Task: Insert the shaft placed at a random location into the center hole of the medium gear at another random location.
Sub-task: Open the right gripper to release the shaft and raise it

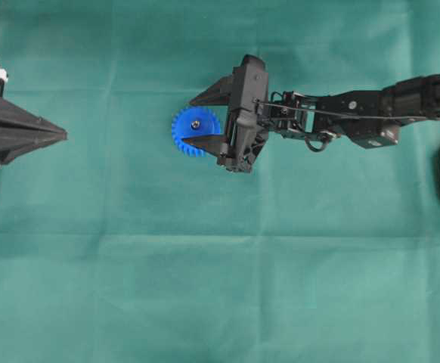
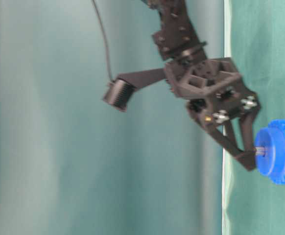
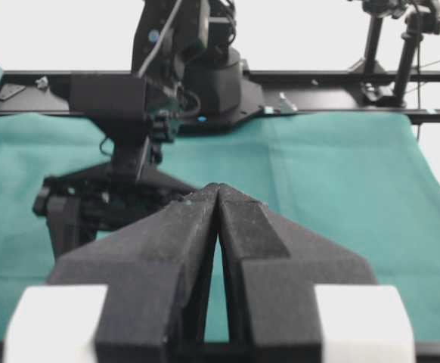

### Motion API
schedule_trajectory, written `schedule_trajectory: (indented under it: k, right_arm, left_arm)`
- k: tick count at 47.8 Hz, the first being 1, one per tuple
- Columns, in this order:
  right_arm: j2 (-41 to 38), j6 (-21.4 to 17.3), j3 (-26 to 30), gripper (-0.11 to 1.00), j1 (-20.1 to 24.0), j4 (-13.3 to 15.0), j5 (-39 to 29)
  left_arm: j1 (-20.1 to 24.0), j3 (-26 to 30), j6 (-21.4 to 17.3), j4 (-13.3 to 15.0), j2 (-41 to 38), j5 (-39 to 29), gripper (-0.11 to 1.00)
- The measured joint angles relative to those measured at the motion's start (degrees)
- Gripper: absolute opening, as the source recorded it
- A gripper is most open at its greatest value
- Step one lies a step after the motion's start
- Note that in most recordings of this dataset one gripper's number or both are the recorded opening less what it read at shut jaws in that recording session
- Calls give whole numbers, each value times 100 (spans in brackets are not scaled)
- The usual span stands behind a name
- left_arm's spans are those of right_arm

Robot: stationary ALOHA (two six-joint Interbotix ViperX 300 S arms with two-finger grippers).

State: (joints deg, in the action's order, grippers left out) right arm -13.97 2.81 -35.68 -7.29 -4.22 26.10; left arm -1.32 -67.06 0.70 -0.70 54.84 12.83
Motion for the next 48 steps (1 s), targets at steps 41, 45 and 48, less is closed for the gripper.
schedule_trajectory:
  k: [41, 45, 48]
  right_arm:
    - [1450, -9, -589, 87, 18, -9, -492]
    - [1740, -9, -844, 87, 18, -9, -492]
    - [1960, -9, -1028, 87, 18, -26, -492]
  left_arm:
    - [0, 0, 0, 0, 0, 0, 0]
    - [0, -9, -9, 0, 0, 0, 0]
    - [0, 0, 0, 0, 0, 0, 0]
